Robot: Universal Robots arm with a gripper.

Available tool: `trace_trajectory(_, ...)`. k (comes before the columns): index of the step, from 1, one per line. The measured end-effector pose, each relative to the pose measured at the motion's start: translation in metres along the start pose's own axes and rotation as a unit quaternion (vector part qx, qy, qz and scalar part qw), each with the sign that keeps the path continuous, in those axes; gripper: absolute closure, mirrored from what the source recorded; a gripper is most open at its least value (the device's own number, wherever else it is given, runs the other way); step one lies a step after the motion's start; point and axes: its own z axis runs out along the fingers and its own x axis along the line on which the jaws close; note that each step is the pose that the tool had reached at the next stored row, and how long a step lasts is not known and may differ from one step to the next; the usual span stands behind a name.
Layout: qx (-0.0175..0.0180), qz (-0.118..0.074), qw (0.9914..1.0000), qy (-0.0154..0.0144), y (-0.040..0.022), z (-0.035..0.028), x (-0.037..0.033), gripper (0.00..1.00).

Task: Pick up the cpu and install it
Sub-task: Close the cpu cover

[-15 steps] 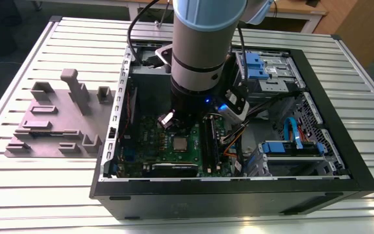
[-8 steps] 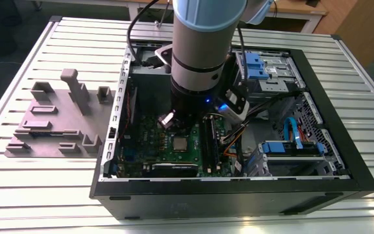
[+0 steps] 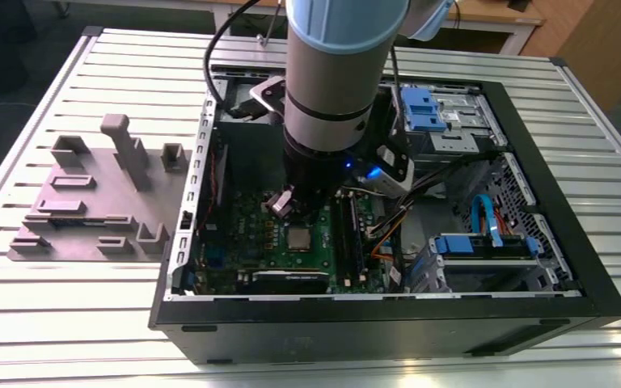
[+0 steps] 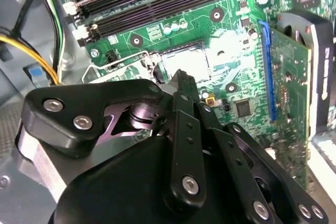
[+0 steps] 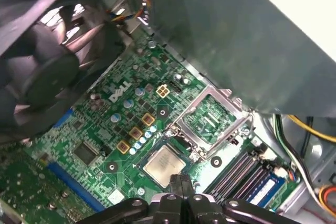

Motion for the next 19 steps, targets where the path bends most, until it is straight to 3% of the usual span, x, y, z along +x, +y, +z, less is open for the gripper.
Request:
trace_trajectory(3,-0.0009,-0.028,0.99961,0.0011,-0.0001,0.0008,0.0000,0.90)
trace_trajectory(7,-0.0023,-0.063,0.99801,0.0021,-0.0002,0.0021,0.0000,0.90)
trace_trajectory(8,-0.0039,-0.069,0.99764,0.0006,-0.0002,0.0021,0.0000,0.90)
trace_trajectory(9,-0.0076,-0.072,0.99737,-0.0035,-0.0002,0.0022,0.0000,0.90)
trace_trajectory(13,-0.0304,-0.081,0.99585,-0.0273,-0.0002,0.0022,0.0000,0.90)
trace_trajectory(14,-0.0327,-0.085,0.99539,-0.0294,-0.0001,0.0025,0.0000,0.90)
trace_trajectory(16,-0.0338,-0.100,0.99403,-0.0287,-0.0002,0.0033,0.0000,0.90)
trace_trajectory(19,-0.0355,-0.127,0.99087,-0.0267,-0.0002,0.0044,0.0000,0.90)
